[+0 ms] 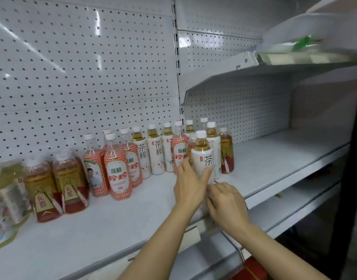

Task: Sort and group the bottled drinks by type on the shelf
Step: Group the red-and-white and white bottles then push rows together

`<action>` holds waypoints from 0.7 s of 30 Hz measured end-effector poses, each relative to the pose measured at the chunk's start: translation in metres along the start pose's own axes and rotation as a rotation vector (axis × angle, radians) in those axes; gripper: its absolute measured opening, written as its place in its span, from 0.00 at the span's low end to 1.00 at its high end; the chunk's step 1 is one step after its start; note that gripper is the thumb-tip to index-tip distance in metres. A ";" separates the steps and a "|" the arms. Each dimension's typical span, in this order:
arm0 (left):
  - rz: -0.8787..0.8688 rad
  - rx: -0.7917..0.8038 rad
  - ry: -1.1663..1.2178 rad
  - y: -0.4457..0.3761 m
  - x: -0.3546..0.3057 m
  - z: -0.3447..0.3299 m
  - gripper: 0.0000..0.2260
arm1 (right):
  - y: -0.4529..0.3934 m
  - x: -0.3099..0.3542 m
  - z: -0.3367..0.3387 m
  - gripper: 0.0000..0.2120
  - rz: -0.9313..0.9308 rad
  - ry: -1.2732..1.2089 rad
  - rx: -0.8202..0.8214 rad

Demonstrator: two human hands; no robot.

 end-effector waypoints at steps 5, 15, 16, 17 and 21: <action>0.113 -0.081 -0.100 -0.009 -0.009 -0.029 0.33 | -0.008 -0.045 0.002 0.08 0.006 -0.003 0.040; 0.244 -0.280 -0.184 -0.030 0.039 0.013 0.28 | -0.042 -0.079 -0.019 0.17 -0.027 -0.176 0.105; 0.255 -0.301 -0.196 -0.034 0.046 0.019 0.29 | -0.047 -0.079 -0.024 0.18 -0.041 -0.205 0.111; 0.265 -0.317 -0.207 -0.038 0.053 0.025 0.30 | -0.051 -0.077 -0.029 0.18 -0.054 -0.226 0.116; 0.273 -0.336 -0.184 -0.064 0.074 0.031 0.30 | -0.060 -0.072 -0.047 0.20 -0.099 -0.262 0.124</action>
Point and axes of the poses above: each hand's wrist, its own y-axis away from the middle knuckle, its own z-axis out of the back of the hand, x = y × z, the point moved 2 cm from there along -y, towards the middle knuckle
